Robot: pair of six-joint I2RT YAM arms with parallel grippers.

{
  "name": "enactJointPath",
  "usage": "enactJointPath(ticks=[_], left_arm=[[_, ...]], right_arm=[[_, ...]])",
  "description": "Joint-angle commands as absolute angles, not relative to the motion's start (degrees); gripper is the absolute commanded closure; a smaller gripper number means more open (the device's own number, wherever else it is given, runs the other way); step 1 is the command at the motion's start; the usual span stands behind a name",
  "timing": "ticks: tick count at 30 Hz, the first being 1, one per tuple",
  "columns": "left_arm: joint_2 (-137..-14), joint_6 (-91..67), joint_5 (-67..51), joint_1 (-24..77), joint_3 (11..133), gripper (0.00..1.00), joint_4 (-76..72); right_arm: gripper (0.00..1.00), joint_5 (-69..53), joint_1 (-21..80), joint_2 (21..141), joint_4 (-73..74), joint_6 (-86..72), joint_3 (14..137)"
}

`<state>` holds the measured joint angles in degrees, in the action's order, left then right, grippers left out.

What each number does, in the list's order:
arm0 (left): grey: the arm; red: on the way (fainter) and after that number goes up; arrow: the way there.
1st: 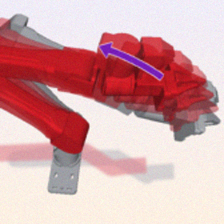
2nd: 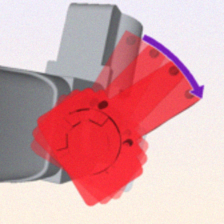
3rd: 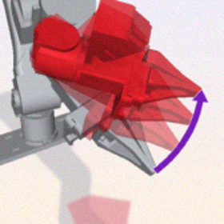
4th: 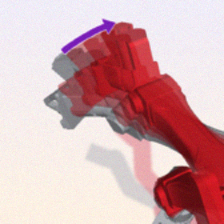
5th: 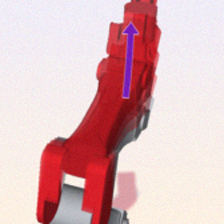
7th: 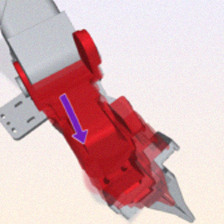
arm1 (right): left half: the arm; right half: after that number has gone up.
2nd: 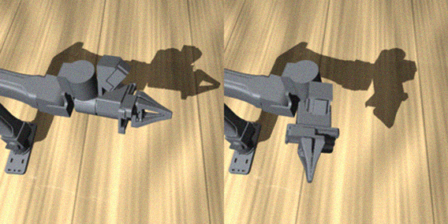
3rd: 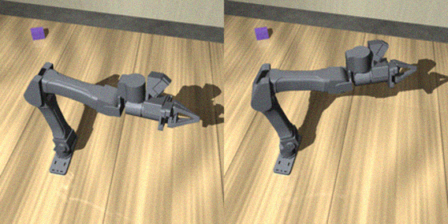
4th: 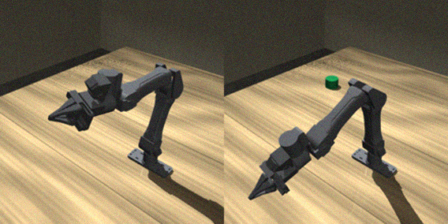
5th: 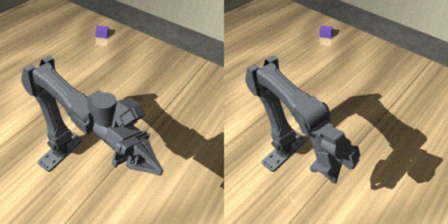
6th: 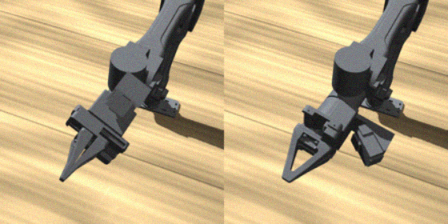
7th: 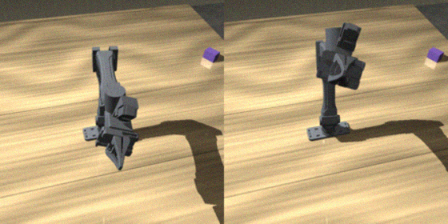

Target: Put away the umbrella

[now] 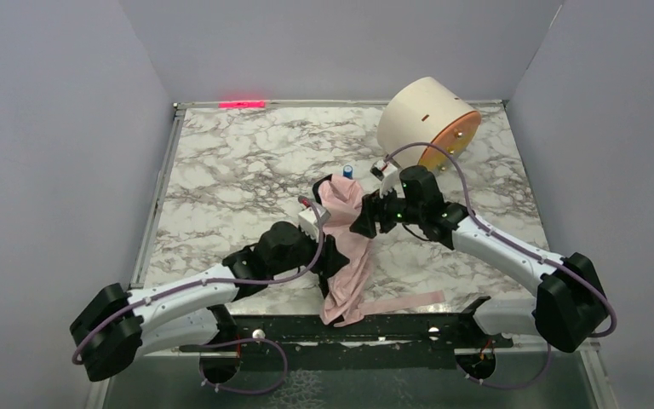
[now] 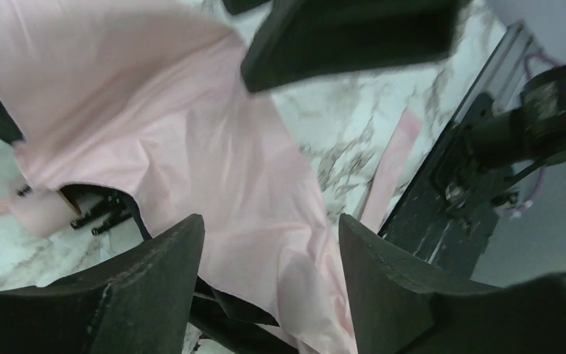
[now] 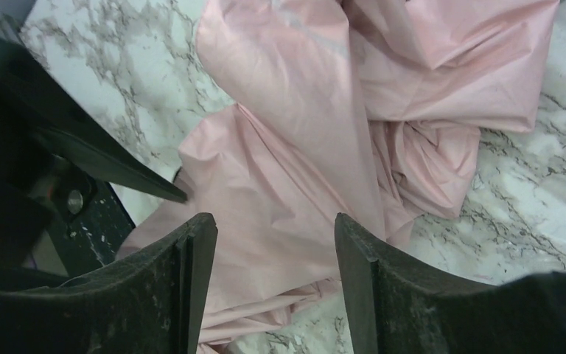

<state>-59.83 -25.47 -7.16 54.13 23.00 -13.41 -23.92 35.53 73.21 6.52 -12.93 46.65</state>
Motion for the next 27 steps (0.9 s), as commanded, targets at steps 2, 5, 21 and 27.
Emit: enactJointPath(ticks=[2, 5, 21, 27], left_arm=[[-50.14, -22.71, 0.36, 53.84, 32.85, 0.26, 0.62], [-49.61, -21.51, 3.11, 50.27, 38.52, 0.24, 6.74], [-72.01, -14.20, -13.04, 30.20, 59.73, 0.13, 14.77], [-64.32, -5.99, -15.03, 29.45, 55.84, 0.09, 18.46]], right_arm=[[0.36, -24.76, 35.61, 71.99, 3.24, -9.92, 43.42], [0.44, -28.83, 35.89, 71.41, -1.16, -10.66, 41.01], [0.67, -16.69, 42.98, 75.03, -8.73, -23.20, 29.12], [0.50, -22.72, 42.93, 67.14, -4.50, -16.33, 32.90]])
